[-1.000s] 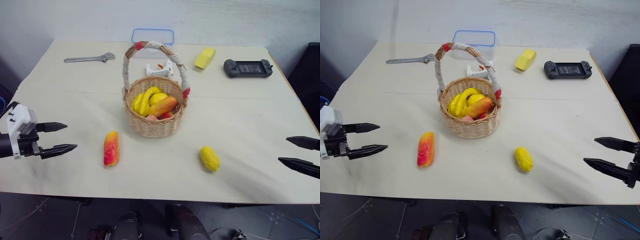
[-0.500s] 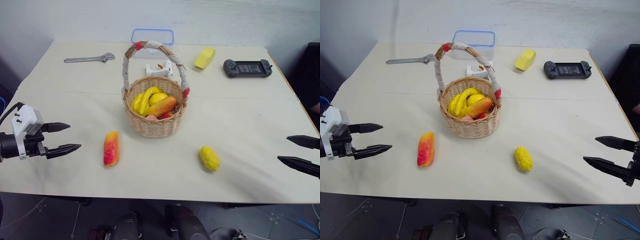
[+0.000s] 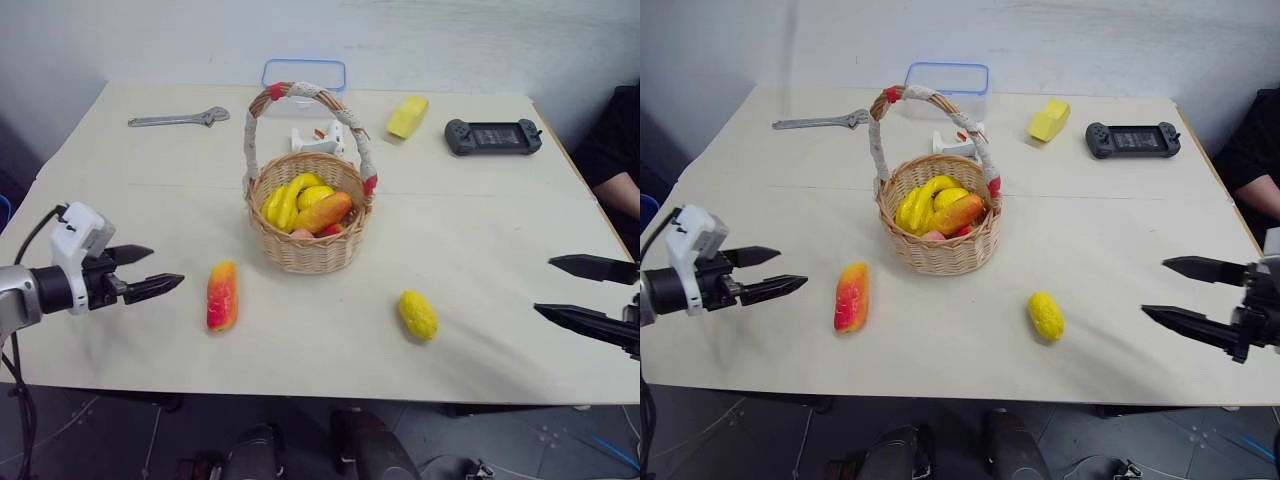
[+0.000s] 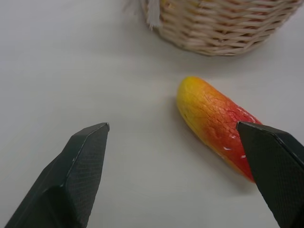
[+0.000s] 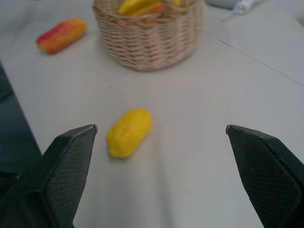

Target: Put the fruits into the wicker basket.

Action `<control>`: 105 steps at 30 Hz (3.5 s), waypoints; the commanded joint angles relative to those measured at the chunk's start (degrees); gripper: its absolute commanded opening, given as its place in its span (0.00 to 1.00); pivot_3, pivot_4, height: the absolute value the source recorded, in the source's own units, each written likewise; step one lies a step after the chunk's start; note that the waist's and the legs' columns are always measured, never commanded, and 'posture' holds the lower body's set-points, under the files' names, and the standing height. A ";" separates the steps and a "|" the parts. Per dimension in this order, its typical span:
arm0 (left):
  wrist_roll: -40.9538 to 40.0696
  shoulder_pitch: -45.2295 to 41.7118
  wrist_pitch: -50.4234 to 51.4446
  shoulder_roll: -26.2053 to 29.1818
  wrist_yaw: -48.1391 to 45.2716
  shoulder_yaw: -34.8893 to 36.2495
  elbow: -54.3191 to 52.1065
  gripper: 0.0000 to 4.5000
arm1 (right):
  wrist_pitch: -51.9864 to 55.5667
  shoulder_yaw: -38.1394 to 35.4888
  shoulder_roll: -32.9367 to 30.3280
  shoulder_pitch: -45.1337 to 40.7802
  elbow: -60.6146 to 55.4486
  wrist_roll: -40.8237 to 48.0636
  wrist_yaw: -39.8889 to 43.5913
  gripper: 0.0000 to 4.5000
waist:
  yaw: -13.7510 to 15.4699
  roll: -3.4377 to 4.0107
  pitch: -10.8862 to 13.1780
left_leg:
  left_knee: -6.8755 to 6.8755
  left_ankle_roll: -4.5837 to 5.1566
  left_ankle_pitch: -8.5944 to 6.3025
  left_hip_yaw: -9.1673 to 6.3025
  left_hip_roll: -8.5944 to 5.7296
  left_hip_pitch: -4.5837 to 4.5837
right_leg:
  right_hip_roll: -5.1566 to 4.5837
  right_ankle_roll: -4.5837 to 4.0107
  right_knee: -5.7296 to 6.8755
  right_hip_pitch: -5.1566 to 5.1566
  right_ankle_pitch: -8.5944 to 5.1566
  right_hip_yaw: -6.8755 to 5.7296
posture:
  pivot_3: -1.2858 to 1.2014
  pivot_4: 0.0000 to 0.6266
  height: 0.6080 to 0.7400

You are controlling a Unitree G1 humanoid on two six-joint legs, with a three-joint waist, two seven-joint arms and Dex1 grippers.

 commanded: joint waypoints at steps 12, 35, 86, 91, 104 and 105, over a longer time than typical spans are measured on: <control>-4.38 -12.83 27.69 -13.72 23.79 -5.75 -5.73 1.00 | 1.59 14.31 -1.22 -20.91 -15.09 16.49 -9.84 0.99 | 0.21 -0.21 0.05 | 0.08 -0.19 0.20 -0.12 -0.05 -0.01 | 0.02 0.09 0.12 0.03 0.07 0.01 | 0.52 0.24 1.00; -8.69 -18.51 20.93 -1.10 6.12 -12.94 -3.62 0.47 | -1.09 16.71 0.37 -22.84 -13.32 14.47 -14.23 1.00 | 0.14 -0.26 0.05 | 0.05 -0.21 0.20 -0.10 -0.07 -0.03 | -0.06 -0.01 0.12 -0.05 0.02 -0.02 | 0.52 0.24 1.00; 1.95 -32.01 -30.34 -4.74 -35.88 -26.27 3.50 0.99 | 2.59 -0.98 9.04 12.76 -18.78 8.32 -20.71 1.00 | 1.11 -0.23 0.07 | 0.13 0.09 0.16 -0.06 -0.19 -0.01 | -0.08 0.28 -0.04 0.16 0.00 0.09 | 0.52 0.24 1.00; 3.19 -30.69 -32.83 -5.97 -36.30 -27.83 2.34 0.99 | -0.39 18.53 13.45 2.15 -15.33 -2.53 -29.73 1.00 | 0.35 -0.24 0.07 | 0.13 0.09 0.17 -0.08 -0.21 -0.12 | -0.06 0.29 0.00 0.04 0.01 0.10 | 0.52 0.24 1.00; 4.23 -29.87 -33.81 -7.13 -33.26 -27.32 2.30 0.99 | -0.27 34.95 19.48 -5.80 -6.31 -16.32 -37.25 1.00 | -0.05 -0.20 0.09 | 0.16 -0.18 0.26 -0.03 -0.23 -0.11 | -0.07 0.31 0.11 0.00 0.00 0.11 | 0.52 0.24 1.00; 4.27 -29.75 -33.95 -7.09 -33.20 -27.24 2.38 1.00 | -0.23 35.68 19.94 -6.32 -5.92 -16.86 -37.42 0.96 | -0.05 -0.20 0.09 | 0.15 -0.18 0.27 -0.03 -0.23 -0.10 | -0.07 0.31 0.12 0.00 0.00 0.11 | 0.52 0.24 1.00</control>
